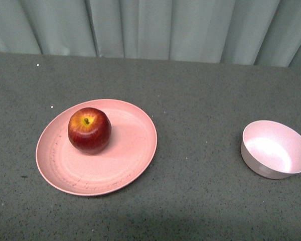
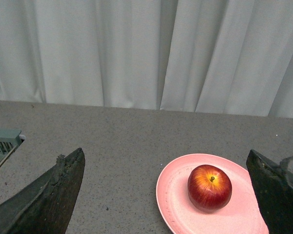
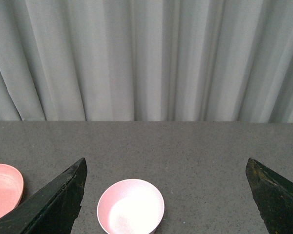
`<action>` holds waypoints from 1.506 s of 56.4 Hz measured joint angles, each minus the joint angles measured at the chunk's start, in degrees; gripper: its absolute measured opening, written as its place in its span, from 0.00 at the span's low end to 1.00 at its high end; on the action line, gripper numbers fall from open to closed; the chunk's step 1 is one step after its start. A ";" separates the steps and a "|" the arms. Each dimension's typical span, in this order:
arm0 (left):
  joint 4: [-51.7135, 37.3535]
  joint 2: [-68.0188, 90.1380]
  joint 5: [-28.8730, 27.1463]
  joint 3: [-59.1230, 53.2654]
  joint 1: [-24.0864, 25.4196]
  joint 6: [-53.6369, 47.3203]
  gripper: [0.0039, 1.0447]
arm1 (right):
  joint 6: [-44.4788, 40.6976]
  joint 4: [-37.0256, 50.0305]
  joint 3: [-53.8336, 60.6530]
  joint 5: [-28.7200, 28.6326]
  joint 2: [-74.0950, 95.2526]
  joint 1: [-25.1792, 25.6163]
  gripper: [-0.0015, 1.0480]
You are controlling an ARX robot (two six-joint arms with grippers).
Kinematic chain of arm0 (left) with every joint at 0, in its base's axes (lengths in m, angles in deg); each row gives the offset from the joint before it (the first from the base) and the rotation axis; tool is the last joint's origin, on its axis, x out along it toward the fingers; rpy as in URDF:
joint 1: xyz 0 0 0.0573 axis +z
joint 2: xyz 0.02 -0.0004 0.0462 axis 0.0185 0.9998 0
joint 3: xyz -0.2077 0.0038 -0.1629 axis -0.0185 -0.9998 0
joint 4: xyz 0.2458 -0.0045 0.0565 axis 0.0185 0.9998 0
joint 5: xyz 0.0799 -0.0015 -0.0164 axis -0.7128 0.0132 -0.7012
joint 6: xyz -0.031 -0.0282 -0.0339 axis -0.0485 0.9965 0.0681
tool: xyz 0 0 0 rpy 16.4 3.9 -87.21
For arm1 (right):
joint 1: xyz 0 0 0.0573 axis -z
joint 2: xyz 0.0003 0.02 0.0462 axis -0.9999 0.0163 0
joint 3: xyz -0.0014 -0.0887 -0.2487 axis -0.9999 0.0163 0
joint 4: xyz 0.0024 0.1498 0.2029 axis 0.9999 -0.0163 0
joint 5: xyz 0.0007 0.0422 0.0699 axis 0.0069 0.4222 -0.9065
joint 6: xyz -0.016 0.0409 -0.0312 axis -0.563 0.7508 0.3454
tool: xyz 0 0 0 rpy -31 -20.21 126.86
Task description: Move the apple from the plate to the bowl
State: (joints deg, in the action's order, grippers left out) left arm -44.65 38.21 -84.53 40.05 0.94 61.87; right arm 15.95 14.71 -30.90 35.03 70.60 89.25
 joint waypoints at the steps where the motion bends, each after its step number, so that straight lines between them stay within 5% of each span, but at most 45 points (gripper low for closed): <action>1: 0.00 0.00 0.00 0.00 0.00 0.00 0.94 | 0.02 0.00 0.00 0.00 0.00 0.00 0.91; 85: 0.00 0.00 0.00 0.00 0.00 0.00 0.94 | 0.00 0.00 0.00 0.00 0.00 0.00 0.91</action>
State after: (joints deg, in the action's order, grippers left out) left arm -44.65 38.21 -84.53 40.05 0.94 61.87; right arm 15.95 14.71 -30.90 35.03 70.60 89.25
